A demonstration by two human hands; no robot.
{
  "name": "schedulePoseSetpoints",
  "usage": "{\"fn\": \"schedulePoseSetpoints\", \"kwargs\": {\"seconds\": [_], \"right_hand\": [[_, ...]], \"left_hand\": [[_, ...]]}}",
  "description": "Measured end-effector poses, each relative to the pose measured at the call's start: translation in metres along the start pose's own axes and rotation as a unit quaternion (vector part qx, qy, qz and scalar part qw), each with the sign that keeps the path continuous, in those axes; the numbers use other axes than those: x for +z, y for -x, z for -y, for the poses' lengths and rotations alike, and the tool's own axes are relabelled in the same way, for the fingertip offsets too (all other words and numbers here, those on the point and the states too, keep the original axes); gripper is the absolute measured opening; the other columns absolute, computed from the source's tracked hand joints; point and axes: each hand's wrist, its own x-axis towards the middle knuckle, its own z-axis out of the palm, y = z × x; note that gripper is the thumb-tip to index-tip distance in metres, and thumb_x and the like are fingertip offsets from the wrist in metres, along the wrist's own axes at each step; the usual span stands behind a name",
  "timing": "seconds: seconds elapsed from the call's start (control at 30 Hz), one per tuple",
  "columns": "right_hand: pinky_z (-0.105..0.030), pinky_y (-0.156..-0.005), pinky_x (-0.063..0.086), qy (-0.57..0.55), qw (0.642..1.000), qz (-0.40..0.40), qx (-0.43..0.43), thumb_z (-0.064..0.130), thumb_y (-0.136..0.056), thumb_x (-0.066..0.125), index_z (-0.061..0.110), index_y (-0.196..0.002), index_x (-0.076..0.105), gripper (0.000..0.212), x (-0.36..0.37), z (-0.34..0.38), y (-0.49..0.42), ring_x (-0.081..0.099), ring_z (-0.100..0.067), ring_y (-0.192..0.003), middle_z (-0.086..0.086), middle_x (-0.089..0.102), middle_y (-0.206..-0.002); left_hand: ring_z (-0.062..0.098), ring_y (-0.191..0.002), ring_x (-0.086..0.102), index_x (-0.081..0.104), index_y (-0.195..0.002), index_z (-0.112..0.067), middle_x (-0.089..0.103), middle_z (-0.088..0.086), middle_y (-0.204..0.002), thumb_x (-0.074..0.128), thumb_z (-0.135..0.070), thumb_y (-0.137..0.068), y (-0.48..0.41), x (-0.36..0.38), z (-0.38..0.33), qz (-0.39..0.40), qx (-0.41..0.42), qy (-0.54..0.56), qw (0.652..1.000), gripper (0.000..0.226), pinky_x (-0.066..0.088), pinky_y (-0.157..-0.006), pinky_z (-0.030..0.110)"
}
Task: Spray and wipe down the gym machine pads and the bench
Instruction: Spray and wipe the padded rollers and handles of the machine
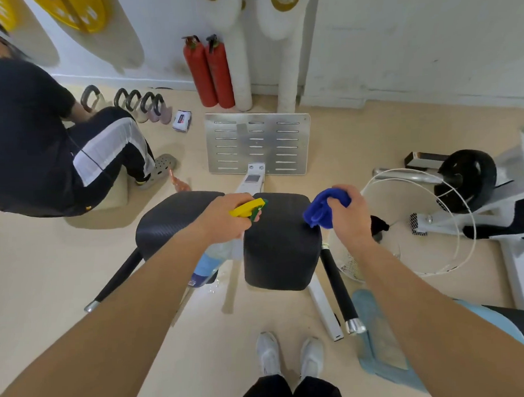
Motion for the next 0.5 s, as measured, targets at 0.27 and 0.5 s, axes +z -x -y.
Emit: {"fn": "schedulePoseSetpoints", "kwargs": {"seconds": [0.27,0.5], "right_hand": [[-0.023,-0.071,0.048,-0.04,0.999,-0.017,0.019,0.013,-0.096,0.057,0.026,-0.116,0.059,0.024,-0.014,0.019,-0.006,0.06,-0.01,-0.092,0.013,0.063,-0.101],[-0.029,-0.076,0.05,-0.057,0.992,-0.091,0.067,0.014,-0.096,0.056,0.029,-0.111,0.058,0.021,-0.005,0.017,-0.007,0.059,-0.011,-0.093,0.013,0.062,-0.098]], "left_hand": [[0.018,-0.073,0.059,0.062,-0.097,-0.022,0.061,-0.004,-0.088,0.061,0.0,-0.092,-0.005,-0.043,-0.035,0.028,0.046,-0.012,0.998,0.023,0.05,-0.057,0.008],[0.012,-0.069,0.062,0.056,-0.106,-0.028,0.055,-0.014,-0.093,0.06,0.004,-0.094,-0.054,-0.082,-0.037,0.111,0.108,-0.105,0.982,0.034,0.05,-0.056,0.01]]}}
